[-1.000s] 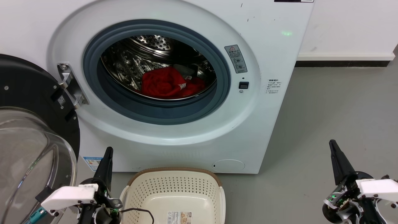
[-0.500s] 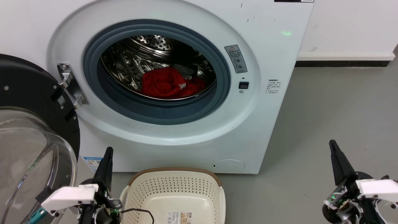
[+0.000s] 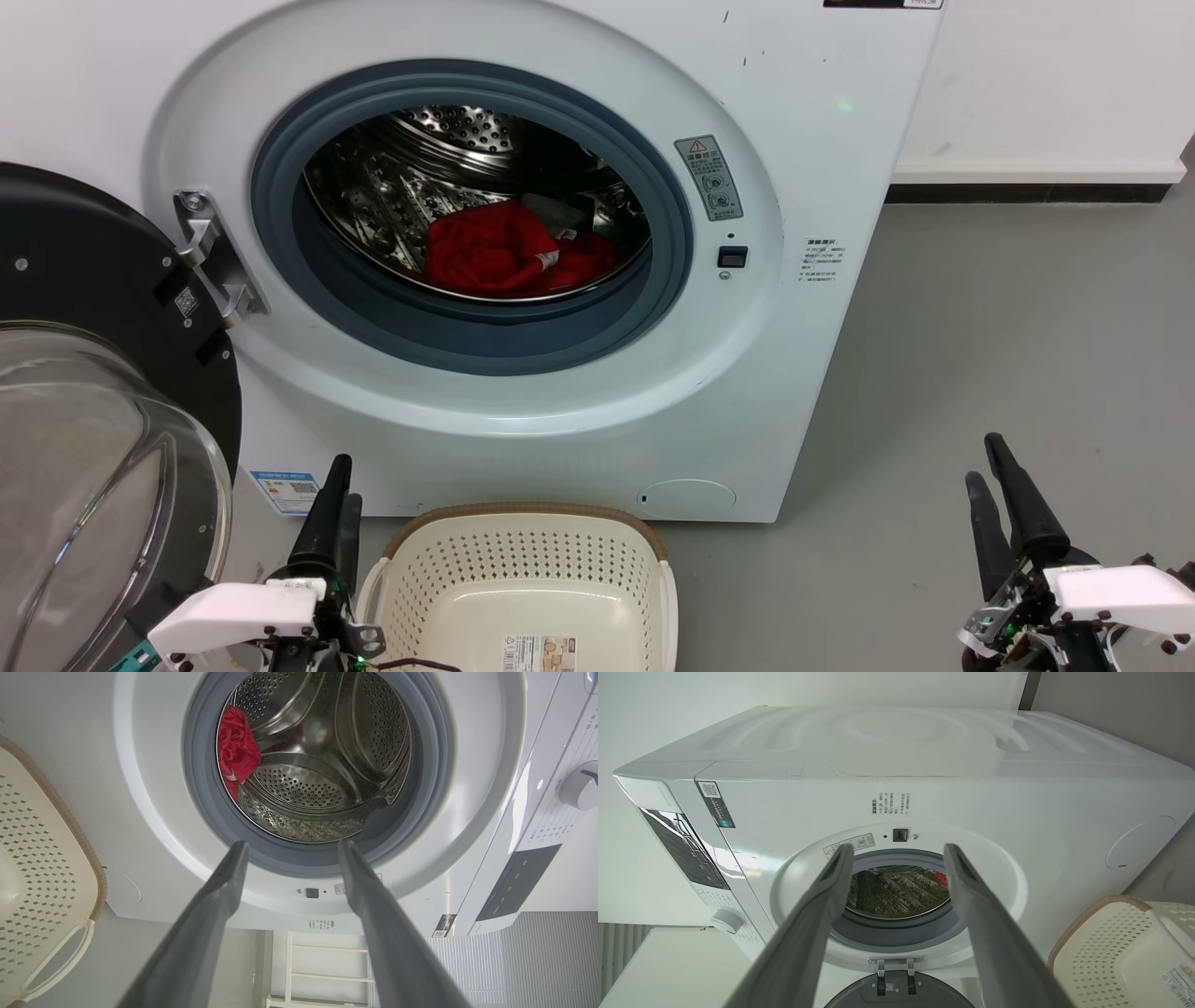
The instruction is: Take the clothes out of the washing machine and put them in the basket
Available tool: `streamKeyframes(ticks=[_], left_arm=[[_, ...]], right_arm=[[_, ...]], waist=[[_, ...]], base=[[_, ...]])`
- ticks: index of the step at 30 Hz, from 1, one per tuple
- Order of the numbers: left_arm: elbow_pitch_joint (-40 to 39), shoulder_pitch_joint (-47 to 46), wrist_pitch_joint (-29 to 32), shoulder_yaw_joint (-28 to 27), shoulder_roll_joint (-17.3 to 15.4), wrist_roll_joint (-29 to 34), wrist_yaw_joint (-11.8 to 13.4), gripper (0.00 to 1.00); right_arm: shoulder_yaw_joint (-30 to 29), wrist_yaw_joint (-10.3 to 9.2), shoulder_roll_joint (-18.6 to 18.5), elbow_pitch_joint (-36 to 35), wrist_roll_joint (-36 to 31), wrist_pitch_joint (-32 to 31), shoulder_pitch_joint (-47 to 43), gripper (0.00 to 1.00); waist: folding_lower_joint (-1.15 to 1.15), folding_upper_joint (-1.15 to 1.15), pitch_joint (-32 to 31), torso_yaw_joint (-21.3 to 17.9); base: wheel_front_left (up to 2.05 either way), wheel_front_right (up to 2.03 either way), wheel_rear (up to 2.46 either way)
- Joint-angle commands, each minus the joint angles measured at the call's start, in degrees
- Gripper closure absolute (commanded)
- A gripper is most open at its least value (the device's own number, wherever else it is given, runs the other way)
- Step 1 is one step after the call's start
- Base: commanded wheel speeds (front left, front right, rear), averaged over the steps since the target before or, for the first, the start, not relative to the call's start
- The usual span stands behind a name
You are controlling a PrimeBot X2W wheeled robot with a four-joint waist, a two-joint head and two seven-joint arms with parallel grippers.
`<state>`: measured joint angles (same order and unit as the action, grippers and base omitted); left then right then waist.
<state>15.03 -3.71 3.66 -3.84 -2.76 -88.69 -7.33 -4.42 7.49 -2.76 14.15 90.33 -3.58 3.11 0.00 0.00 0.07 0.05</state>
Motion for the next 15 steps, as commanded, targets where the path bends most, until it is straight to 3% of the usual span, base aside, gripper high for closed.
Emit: streamKeyframes(ticks=[1, 15], left_arm=[[-1.46, -1.36, -0.69, 0.29, -0.34, 1.72, -0.08, 0.0], [-4.62, -1.0, -4.18, 0.95, -0.15, 17.72, -0.1, 0.0]], right_arm=[[0.34, 0.0, -0.19, -1.65, -1.32, 0.64, 0.38, 0.0], [1.05, 0.0, -0.2, -5.52, -19.36, 4.12, -1.0, 0.0]], waist=[[0.0, 0.0, -0.03, 0.02], [0.0, 0.0, -0.28, 0.42]], base=[[0.0, 0.0, 0.0], [0.0, 0.0, 0.0]])
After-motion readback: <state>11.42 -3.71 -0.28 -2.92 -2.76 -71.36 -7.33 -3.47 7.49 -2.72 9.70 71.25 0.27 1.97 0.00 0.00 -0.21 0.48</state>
